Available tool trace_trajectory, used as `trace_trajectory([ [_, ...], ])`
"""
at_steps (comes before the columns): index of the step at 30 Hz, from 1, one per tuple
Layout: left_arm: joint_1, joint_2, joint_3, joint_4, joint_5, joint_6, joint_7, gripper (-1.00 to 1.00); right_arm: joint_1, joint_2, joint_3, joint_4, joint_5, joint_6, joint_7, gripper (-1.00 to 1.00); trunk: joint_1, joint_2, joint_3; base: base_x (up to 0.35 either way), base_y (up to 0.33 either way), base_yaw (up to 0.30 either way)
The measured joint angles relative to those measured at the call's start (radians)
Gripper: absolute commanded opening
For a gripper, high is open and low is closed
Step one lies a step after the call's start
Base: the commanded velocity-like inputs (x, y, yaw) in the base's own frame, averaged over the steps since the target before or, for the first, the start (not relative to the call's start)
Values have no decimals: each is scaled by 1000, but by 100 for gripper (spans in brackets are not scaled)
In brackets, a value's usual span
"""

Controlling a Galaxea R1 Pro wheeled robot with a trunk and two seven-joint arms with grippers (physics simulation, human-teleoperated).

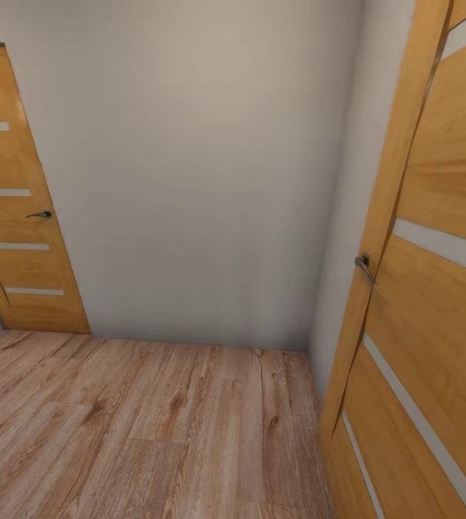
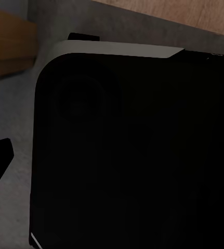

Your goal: Move the two storage containers from the living room to the garage. In the garage, place one container on the floor and stack the other container on top of it (either order is fine).

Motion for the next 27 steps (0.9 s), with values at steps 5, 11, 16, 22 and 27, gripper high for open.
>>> trace_trajectory([
  [5,0,0,-1,1,0,1,0,100,0,1,0,0,0,2,0,100,0,0,0,233,0,0],
  [11,0,0,-1,1,0,1,0,100,0,-1,0,0,1,6,1,100,0,0,0,314,0,0],
  [16,0,1,-1,0,2,0,0,100,1,1,4,0,9,3,1,100,0,0,0,0,0,0],
  [22,1,-1,-1,-4,4,0,-4,100,1,-3,3,0,11,9,2,100,0,0,0,0,0,0],
  [27,2,-2,0,-6,5,1,-6,100,2,-6,3,0,11,8,2,100,0,0,0,76,0,0],
])
